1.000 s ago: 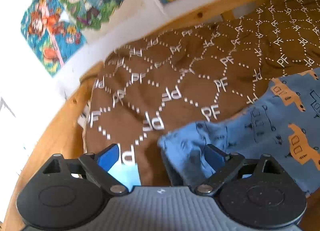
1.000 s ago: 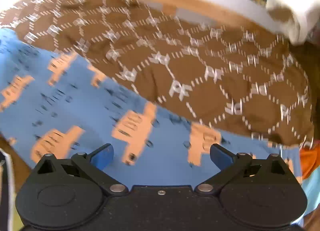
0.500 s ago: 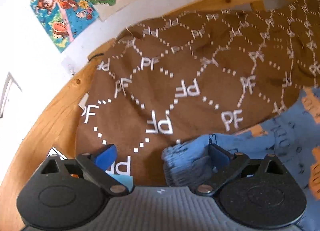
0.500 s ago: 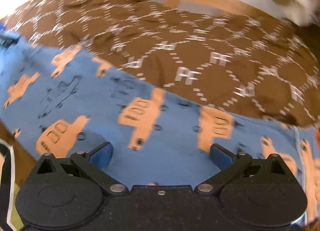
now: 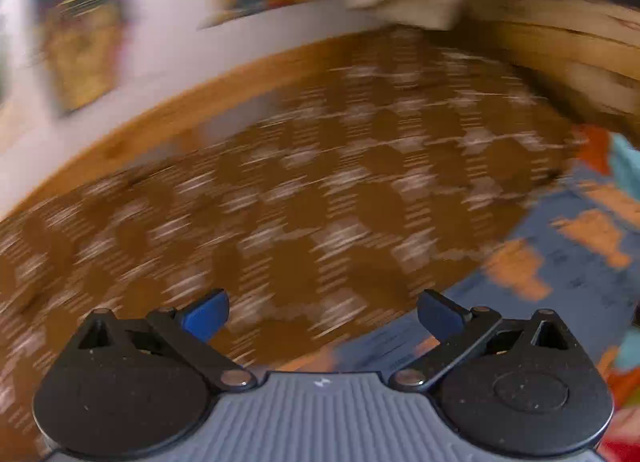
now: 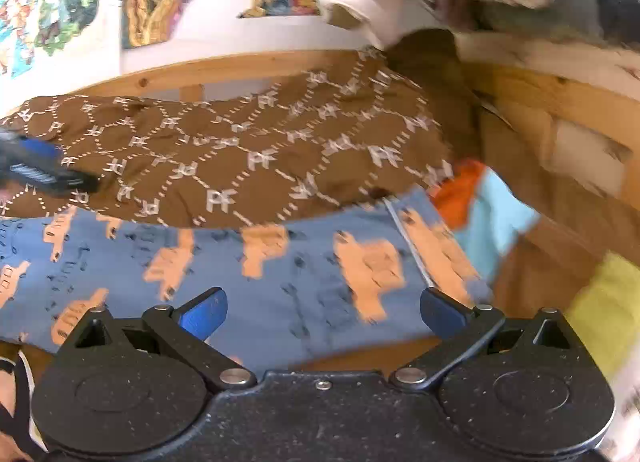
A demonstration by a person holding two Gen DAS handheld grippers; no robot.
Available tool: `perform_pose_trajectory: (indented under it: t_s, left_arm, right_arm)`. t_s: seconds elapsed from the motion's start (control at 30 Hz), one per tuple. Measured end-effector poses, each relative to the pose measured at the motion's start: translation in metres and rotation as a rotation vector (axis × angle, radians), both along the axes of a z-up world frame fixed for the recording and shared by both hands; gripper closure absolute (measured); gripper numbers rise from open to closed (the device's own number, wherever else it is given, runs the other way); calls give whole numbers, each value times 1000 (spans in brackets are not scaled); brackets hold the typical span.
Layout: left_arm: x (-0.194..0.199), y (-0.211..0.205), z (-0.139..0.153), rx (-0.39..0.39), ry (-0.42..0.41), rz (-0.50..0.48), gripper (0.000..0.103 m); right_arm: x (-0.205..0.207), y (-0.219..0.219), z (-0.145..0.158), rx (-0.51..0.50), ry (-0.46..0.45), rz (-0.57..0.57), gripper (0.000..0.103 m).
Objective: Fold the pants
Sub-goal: 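Grasp the pants edge with the right gripper near the left tool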
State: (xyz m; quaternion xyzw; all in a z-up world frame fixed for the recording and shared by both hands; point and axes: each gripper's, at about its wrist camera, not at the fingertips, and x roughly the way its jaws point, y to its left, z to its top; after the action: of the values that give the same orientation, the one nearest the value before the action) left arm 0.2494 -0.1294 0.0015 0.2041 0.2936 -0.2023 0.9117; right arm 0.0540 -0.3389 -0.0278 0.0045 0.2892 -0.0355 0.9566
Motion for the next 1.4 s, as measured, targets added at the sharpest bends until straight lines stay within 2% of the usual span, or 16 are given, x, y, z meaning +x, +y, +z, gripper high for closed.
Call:
perform_pose_trajectory:
  t_s: [0.13, 0.2, 0.3, 0.4, 0.5, 0.63, 0.87, 1.03, 1.13, 1.2, 1.27, 1.33, 1.4]
  left_arm:
    - [19, -73, -16, -25, 52, -151, 0]
    - [27, -101, -25, -24, 72, -214, 0]
    - [31, -138, -36, 0, 84, -306, 0]
    - [39, -166, -50, 52, 98, -346, 0]
    - [45, -181, -56, 86, 113, -362, 0]
    - [53, -184, -55, 94, 154, -386, 0]
    - [58, -179, -61, 98, 171, -381, 0]
    - [63, -169, -54, 47, 218, -341, 0]
    - [69, -163, -41, 2, 235, -316, 0]
    - [69, -161, -33, -22, 257, -303, 0]
    - [70, -164, -29, -22, 281, -282, 0]
    - [70, -168, -27, -26, 326, -267, 0]
    - [70, -171, -28, -33, 383, -258, 0]
  right_arm:
    - [-7, -20, -3, -10, 22, 11, 1]
    - [-6, -32, -1, 20, 38, 23, 1]
    - [3, -55, 2, 174, 72, 35, 1]
    - [14, -72, 1, 321, 122, -21, 1]
    - [19, -86, 1, 422, 120, -64, 1]
    - [28, -98, 0, 523, 113, -152, 1]
    - [27, -111, 0, 711, 67, -323, 2]
    - [26, -108, 0, 694, 53, -357, 13]
    - [22, -107, -1, 702, 51, -365, 30]
    - [19, -109, -3, 731, 54, -376, 49]
    - [17, -112, -6, 772, 53, -388, 60]
    - [17, -115, -8, 797, 48, -410, 64]
    - [18, -116, -7, 770, 48, -422, 72]
